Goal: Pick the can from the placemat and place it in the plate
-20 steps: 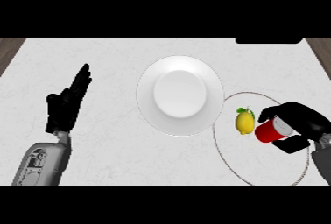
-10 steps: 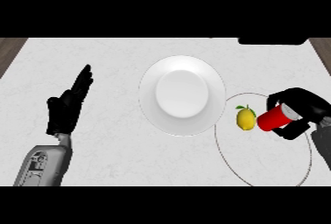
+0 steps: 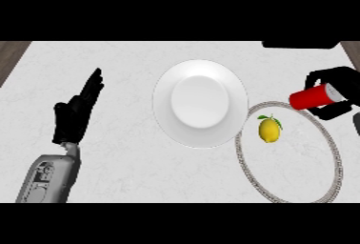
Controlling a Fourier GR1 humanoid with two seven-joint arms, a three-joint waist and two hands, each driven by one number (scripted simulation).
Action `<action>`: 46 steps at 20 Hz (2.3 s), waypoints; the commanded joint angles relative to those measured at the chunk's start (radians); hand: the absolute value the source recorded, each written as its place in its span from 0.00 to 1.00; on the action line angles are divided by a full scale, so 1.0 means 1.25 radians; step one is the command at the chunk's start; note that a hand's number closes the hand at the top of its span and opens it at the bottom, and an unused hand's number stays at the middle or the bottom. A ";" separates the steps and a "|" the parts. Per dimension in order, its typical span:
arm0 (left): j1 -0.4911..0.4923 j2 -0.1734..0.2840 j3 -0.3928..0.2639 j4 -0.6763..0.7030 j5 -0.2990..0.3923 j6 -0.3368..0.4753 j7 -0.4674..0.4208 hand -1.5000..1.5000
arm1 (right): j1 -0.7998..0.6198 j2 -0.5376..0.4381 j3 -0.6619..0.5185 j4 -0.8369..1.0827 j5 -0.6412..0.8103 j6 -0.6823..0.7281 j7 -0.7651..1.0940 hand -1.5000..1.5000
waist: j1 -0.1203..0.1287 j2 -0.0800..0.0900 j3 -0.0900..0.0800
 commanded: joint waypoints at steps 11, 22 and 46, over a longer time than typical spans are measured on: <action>0.053 -0.007 -0.002 -0.014 -0.009 0.000 -0.018 0.50 | -0.125 0.070 -0.085 -0.108 -0.188 0.090 -0.165 1.00 | -0.020 -0.012 -0.002; 0.030 0.031 0.051 0.006 0.025 -0.039 -0.030 0.50 | -0.174 0.264 0.009 -0.222 -0.186 0.169 0.087 1.00 | -0.018 -0.009 -0.002; 0.003 -0.014 0.015 -0.051 -0.008 -0.014 0.053 0.50 | -0.220 0.475 0.176 0.193 -0.207 -0.096 0.115 0.00 | 0.007 -0.002 -0.001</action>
